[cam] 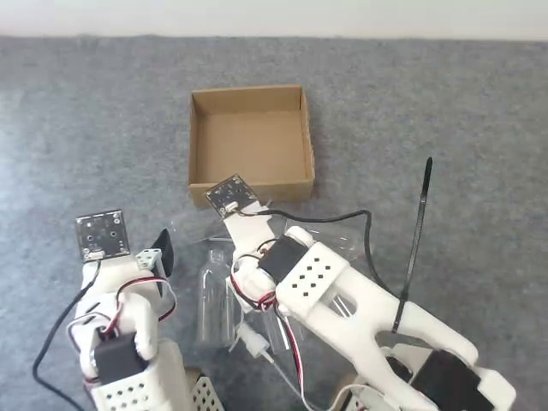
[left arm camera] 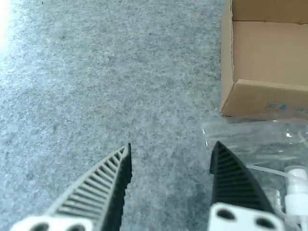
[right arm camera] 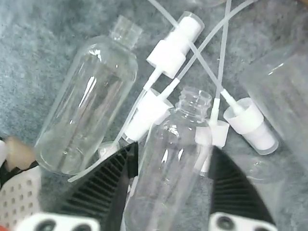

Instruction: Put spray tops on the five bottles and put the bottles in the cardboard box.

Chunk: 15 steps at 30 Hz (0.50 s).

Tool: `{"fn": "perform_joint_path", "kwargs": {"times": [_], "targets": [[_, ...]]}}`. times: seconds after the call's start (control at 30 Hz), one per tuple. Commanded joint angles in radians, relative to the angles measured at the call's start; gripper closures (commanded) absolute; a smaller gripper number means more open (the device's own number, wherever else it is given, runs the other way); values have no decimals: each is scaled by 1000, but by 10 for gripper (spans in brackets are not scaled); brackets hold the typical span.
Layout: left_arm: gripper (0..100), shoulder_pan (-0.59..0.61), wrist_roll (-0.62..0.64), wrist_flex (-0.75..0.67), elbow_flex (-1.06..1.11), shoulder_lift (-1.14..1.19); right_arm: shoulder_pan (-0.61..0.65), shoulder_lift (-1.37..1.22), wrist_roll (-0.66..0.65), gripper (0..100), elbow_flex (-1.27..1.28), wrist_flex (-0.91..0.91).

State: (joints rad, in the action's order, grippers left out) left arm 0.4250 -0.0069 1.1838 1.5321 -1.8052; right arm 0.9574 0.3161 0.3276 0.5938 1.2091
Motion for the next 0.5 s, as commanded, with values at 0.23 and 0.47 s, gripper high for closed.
{"fn": "perform_joint_path", "kwargs": {"times": [0.23, 0.47], "targets": [[747, 3, -9, 2, -36, -17, 8, -4, 21, 701, -34, -10], [747, 3, -9, -5, -25, -17, 13, -31, 21, 702, -20, -27]]}}
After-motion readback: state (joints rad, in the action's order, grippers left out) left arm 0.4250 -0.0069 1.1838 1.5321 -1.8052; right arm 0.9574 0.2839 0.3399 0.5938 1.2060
